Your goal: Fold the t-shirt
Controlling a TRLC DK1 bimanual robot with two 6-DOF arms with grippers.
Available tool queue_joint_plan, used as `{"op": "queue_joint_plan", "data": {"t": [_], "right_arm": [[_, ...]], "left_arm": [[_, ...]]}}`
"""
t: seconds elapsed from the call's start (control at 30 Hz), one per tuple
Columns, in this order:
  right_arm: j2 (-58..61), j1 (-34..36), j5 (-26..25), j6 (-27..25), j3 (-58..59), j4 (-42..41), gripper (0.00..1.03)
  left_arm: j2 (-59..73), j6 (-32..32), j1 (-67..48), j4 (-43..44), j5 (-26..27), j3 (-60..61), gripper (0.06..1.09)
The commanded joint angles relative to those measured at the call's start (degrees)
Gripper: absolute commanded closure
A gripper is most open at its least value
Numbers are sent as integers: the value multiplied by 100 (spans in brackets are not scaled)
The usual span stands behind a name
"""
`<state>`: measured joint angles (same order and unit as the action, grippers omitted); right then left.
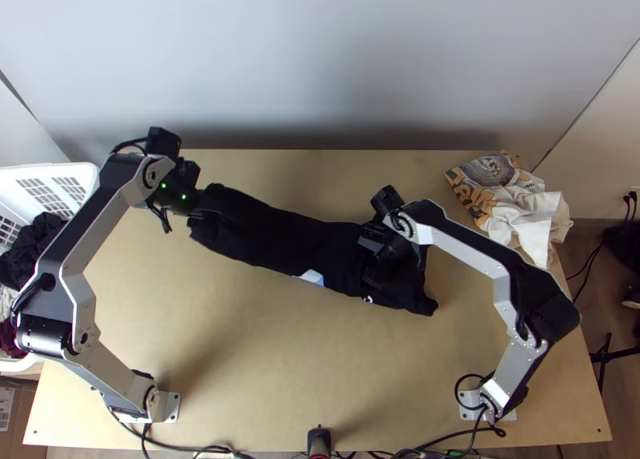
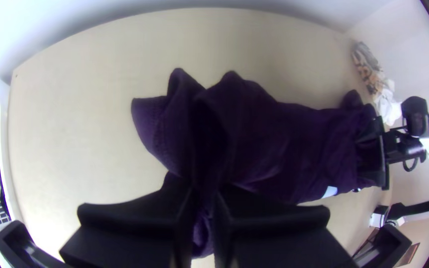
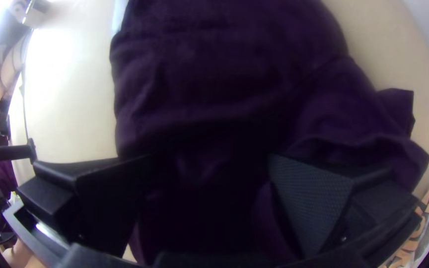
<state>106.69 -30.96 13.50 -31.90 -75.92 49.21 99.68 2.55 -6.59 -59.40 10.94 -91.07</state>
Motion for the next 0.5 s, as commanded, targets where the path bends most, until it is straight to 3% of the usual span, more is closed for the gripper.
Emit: {"op": "queue_joint_plan", "data": {"t": [0.0,0.47], "right_arm": [[370,2,-5,52,227,-272,4],[712,46,-5,246,192,-535,4]], "left_arm": [[-54,-17,-308,-239,347,-623,105],[175,9,-747,-476,1472,-1554,105]]}}
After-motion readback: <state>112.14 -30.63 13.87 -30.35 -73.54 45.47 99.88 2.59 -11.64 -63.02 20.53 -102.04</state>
